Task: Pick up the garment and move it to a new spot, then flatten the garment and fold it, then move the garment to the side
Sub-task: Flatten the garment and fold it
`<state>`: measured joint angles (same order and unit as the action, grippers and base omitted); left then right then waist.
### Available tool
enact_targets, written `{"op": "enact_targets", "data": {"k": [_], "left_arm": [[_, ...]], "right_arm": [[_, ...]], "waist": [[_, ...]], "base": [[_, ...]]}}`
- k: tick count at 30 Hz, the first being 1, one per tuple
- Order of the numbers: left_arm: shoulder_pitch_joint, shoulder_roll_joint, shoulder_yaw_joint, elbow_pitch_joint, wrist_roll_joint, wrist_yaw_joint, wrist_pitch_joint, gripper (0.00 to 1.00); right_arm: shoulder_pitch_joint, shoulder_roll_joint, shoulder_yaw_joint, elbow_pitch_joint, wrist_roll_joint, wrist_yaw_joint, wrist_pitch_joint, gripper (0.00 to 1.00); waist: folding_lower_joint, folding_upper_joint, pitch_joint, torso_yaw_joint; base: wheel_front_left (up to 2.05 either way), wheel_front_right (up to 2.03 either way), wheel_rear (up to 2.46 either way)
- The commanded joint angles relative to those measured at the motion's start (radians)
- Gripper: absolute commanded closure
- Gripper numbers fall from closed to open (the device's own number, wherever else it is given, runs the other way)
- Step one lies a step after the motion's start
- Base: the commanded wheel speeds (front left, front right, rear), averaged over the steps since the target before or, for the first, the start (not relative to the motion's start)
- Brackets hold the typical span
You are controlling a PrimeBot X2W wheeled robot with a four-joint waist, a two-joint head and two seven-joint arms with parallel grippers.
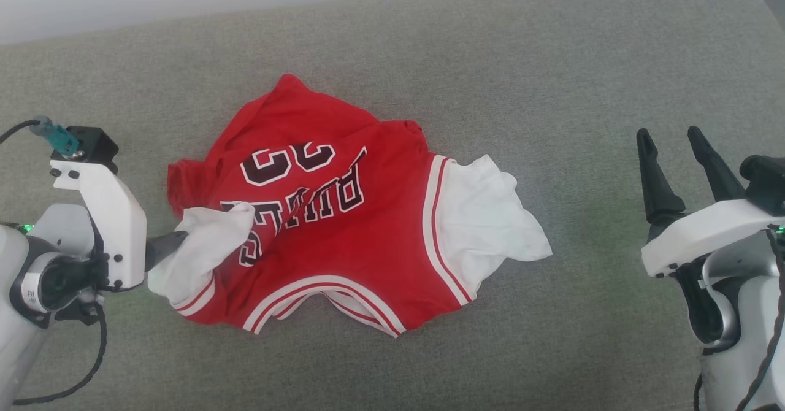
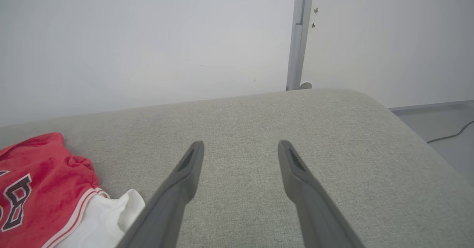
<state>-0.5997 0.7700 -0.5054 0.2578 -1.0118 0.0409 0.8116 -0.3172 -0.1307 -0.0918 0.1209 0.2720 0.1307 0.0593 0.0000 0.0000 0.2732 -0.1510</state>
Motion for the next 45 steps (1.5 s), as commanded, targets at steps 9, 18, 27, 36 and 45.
{"op": "enact_targets", "data": {"k": [9, 18, 27, 36, 45], "left_arm": [[0.020, -0.011, 0.008, -0.043, -0.055, 0.073, 0.073, 0.70], [0.000, -0.031, 0.042, -0.038, -0.059, 0.067, 0.000, 1.00], [0.033, 0.023, 0.101, -0.068, -0.049, 0.095, -0.071, 1.00], [0.139, 0.098, 0.161, -0.019, -0.033, 0.150, -0.148, 1.00], [0.256, 0.083, 0.154, 0.082, -0.048, 0.175, -0.179, 1.00]], "right_arm": [[0.004, 0.011, -0.008, -0.018, -0.008, 0.000, 0.014, 0.00], [0.000, 0.010, -0.012, -0.021, -0.013, 0.000, 0.017, 0.00], [0.019, 0.003, -0.033, -0.026, -0.017, 0.000, 0.023, 0.00], [0.023, 0.004, -0.032, -0.035, -0.022, 0.000, 0.032, 0.00], [0.028, 0.004, -0.021, -0.032, -0.018, 0.000, 0.037, 0.00]], "waist": [[0.0000, 0.0000, 0.006, 0.010], [0.0000, 0.0000, 0.004, 0.020], [0.0000, 0.0000, -0.027, 0.057], [0.0000, 0.0000, -0.042, 0.083], [0.0000, 0.0000, -0.053, 0.081]], "base": [[0.00, 0.00, 0.00], [0.00, 0.00, 0.00], [0.00, 0.00, 0.00], [0.00, 0.00, 0.00], [0.00, 0.00, 0.00]]}}
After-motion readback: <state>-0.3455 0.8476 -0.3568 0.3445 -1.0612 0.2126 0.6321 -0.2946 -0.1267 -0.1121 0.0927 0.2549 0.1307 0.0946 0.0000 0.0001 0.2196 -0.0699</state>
